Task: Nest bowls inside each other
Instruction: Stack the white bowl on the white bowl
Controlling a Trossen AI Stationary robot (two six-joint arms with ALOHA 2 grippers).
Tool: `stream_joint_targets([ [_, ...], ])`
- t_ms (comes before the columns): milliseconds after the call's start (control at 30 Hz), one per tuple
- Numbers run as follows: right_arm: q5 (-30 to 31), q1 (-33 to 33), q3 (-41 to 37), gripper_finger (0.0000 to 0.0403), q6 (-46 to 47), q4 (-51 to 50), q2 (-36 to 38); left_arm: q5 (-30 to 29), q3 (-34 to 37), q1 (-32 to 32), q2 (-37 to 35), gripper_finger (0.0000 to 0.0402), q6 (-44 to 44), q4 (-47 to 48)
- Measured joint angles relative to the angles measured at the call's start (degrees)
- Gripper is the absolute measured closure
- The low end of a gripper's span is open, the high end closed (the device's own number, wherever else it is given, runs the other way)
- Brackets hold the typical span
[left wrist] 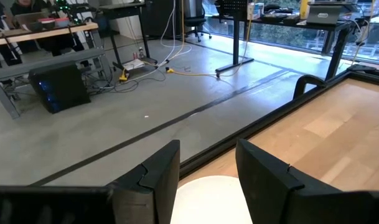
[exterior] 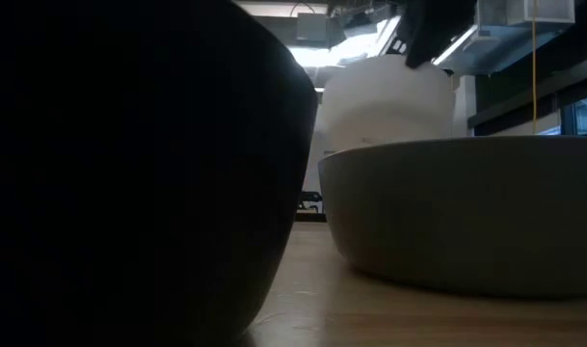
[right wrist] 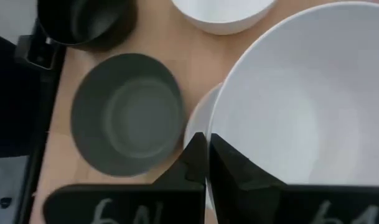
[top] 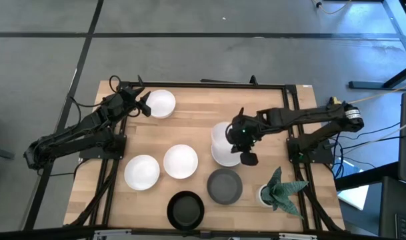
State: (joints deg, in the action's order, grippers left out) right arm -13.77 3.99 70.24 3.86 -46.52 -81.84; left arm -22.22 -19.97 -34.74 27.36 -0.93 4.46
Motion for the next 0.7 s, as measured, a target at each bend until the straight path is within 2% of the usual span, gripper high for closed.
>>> stream_joint_targets([
  [200, -3.24, 2.49, 0.04, 0.0397, 3.57, 3.17, -0.14, 0.0, -0.01, 0.0, -0.01, 0.025, -0.02, 0.01],
  [533, -1.73, 2.58, -0.25, 0.0397, 5.05, 2.01, -4.0, 0.0, -0.01, 0.0, 0.01, 0.025, -0.05, 0.52],
  [700, 2.66, 1.75, -0.26, 0.0397, 4.84, -0.54, -5.39, 0.0, 0.0, 0.0, -0.01, 0.025, -0.07, 1.32],
])
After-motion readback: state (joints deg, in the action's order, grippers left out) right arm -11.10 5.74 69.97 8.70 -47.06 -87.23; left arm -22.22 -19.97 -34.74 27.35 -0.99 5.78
